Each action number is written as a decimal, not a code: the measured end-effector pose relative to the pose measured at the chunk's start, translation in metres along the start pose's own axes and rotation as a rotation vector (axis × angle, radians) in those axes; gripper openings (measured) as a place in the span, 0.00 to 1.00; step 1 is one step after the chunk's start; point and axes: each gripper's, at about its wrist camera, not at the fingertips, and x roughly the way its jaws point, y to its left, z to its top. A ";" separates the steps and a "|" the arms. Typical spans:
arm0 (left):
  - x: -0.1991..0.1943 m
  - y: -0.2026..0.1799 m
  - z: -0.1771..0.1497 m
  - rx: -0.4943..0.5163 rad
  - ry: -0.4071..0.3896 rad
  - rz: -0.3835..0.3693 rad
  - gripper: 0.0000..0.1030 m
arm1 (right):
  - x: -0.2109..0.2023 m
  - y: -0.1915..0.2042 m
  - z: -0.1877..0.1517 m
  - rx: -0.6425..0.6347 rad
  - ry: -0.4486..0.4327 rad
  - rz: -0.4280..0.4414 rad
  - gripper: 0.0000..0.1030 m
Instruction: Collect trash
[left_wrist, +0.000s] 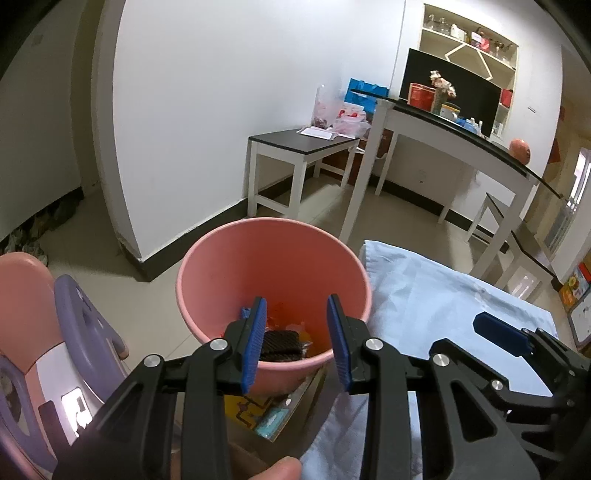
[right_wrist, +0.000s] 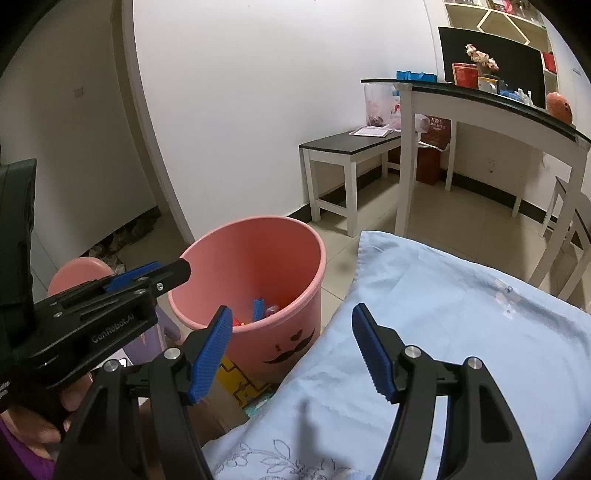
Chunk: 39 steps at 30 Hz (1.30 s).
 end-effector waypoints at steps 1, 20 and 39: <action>-0.002 -0.002 0.000 0.003 -0.002 -0.001 0.33 | -0.003 0.000 0.000 0.000 -0.002 0.000 0.65; -0.028 -0.023 -0.012 0.023 -0.028 -0.009 0.33 | -0.042 0.000 -0.012 0.002 -0.055 -0.033 0.65; -0.038 -0.027 -0.018 0.030 -0.036 -0.013 0.33 | -0.053 0.003 -0.018 0.001 -0.070 -0.045 0.66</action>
